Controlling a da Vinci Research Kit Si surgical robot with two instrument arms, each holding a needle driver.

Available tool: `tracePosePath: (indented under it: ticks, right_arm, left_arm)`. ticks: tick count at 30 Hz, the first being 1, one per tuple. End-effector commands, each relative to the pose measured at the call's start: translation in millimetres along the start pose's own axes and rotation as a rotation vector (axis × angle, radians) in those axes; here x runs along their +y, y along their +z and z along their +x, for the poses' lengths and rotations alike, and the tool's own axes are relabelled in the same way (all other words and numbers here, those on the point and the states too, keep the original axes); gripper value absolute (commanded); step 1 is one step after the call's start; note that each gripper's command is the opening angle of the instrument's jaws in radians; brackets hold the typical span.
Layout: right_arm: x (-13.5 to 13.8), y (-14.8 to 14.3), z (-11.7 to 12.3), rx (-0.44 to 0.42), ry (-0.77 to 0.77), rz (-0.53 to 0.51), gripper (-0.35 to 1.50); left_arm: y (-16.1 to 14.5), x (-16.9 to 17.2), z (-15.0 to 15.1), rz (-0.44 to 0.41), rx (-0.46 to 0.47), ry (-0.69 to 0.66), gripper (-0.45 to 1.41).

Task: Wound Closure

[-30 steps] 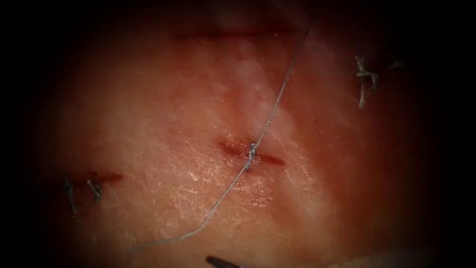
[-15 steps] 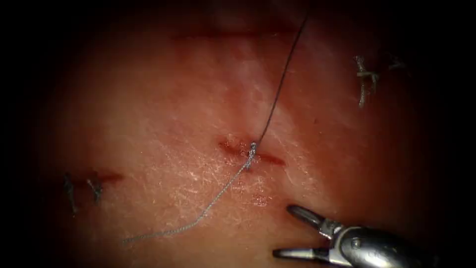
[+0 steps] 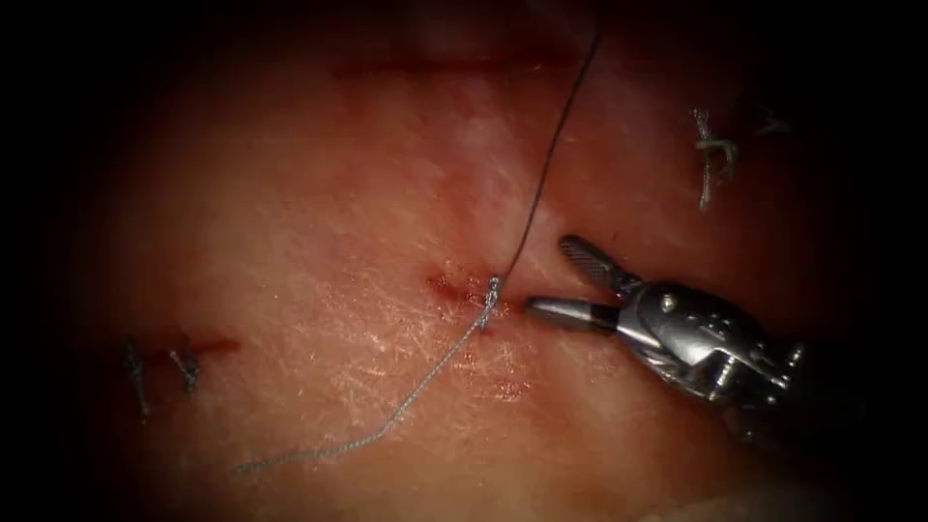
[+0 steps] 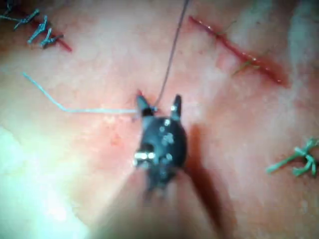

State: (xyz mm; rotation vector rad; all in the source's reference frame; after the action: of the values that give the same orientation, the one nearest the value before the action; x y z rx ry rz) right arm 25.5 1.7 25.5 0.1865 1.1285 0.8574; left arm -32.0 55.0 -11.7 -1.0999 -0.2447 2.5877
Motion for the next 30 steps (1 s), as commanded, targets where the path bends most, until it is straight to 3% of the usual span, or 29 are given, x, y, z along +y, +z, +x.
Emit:
tracePosePath:
  ticks: [1, 16, 30]
  right_arm:
    - [-0.2, 2.0, 0.0, 0.009, 0.001, 0.025, 1.47]
    - [-1.2, 7.5, 1.4, 0.018, 0.008, 0.058, 1.47]
    - [-0.7, 8.8, 0.9, 0.019, 0.002, 0.064, 1.45]
  left_arm:
    - [0.2, -0.5, 0.6, 0.002, 0.004, 0.008, -0.45]
    - [-1.1, -0.2, 0.9, 0.003, 0.014, 0.008, -0.45]
    - [-2.3, 0.5, 1.9, 0.004, 0.022, 0.015, -0.45]
